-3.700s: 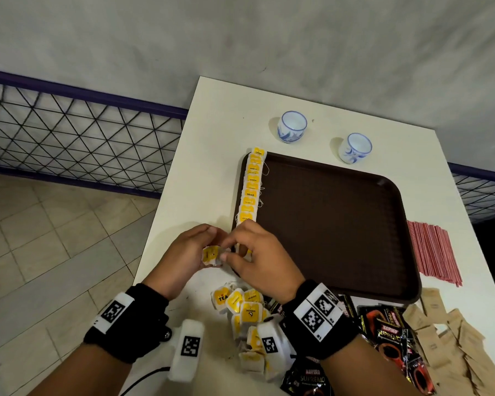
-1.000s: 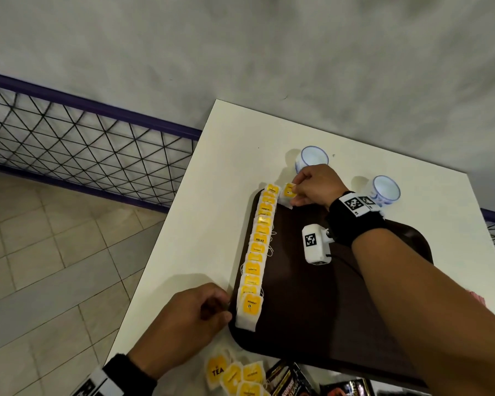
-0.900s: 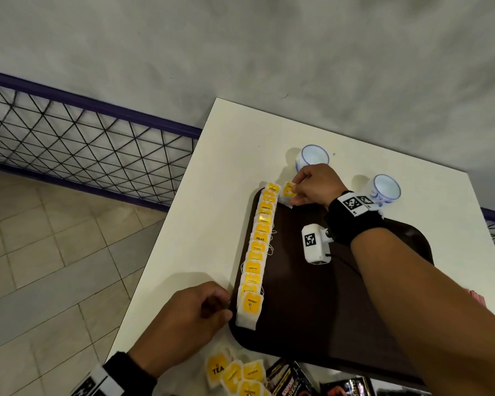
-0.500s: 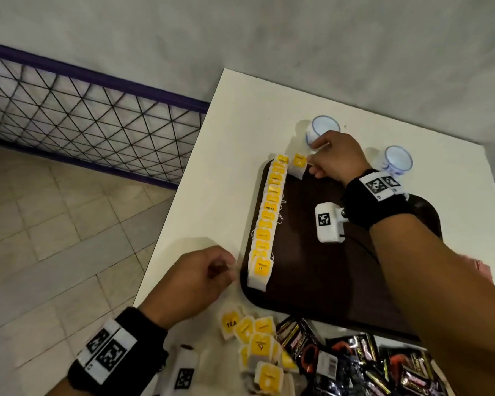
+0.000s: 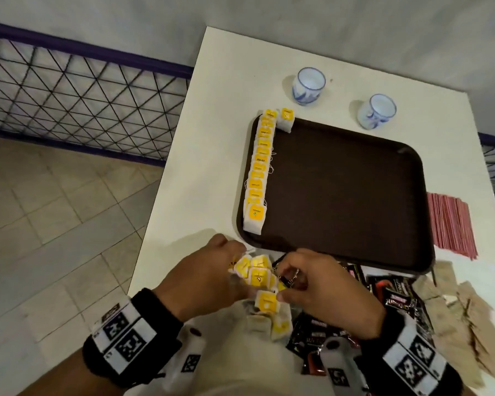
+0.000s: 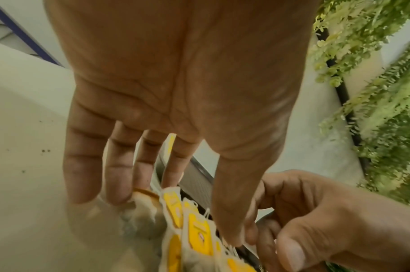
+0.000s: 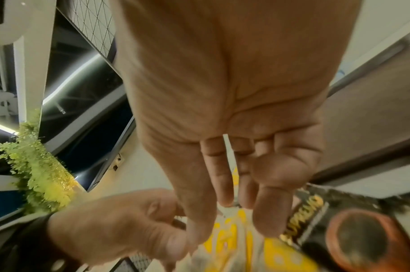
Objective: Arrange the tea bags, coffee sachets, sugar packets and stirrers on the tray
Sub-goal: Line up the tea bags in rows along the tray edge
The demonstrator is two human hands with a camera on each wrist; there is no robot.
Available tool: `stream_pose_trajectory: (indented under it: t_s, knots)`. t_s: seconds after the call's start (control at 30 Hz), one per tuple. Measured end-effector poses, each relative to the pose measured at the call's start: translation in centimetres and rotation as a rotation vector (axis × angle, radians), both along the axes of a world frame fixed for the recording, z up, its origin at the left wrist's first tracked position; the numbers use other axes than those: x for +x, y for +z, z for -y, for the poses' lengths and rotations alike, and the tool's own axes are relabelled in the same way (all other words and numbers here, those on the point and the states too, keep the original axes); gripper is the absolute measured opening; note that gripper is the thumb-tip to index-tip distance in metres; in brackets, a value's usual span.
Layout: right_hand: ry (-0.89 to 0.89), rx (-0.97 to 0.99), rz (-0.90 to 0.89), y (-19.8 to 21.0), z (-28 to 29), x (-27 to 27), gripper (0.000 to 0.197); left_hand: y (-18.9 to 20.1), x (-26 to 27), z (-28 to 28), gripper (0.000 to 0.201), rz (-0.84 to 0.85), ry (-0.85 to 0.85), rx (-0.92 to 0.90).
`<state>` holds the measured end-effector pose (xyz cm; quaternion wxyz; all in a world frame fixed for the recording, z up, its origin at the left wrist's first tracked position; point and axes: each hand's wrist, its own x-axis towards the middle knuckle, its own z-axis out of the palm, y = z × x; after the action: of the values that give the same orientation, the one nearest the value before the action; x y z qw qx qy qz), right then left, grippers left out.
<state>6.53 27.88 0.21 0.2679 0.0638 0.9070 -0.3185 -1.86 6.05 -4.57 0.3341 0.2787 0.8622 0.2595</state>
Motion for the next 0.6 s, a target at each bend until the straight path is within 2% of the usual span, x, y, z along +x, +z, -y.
stream_pose_trajectory:
  t_s: [0.3,0.33,0.4,0.47,0.53,0.6]
  knots:
    - [0.085,0.102,0.000,-2.2,2.3,3.6,0.034,-0.8,1.8,-1.7,0.095,-0.004,-0.157,-0.042]
    - [0.086,0.101,-0.004,-2.5,2.5,3.8,0.039,-1.0,1.8,-1.9,0.089,0.004,-0.167,-0.027]
    - [0.087,0.093,-0.028,-3.0,2.7,4.1,0.048,-1.3,1.7,-2.5,0.063,0.018,-0.187,0.028]
    - [0.068,0.087,-0.049,-3.1,2.8,4.1,0.048,-1.5,1.6,-2.9,0.042,0.004,-0.234,0.050]
    - [0.063,0.084,-0.053,-3.1,2.8,4.1,0.043,-1.5,1.6,-3.0,0.034,-0.021,-0.274,0.063]
    - [0.065,0.090,-0.040,-3.1,2.9,4.1,0.042,-1.4,1.6,-3.0,0.038,-0.048,-0.313,0.098]
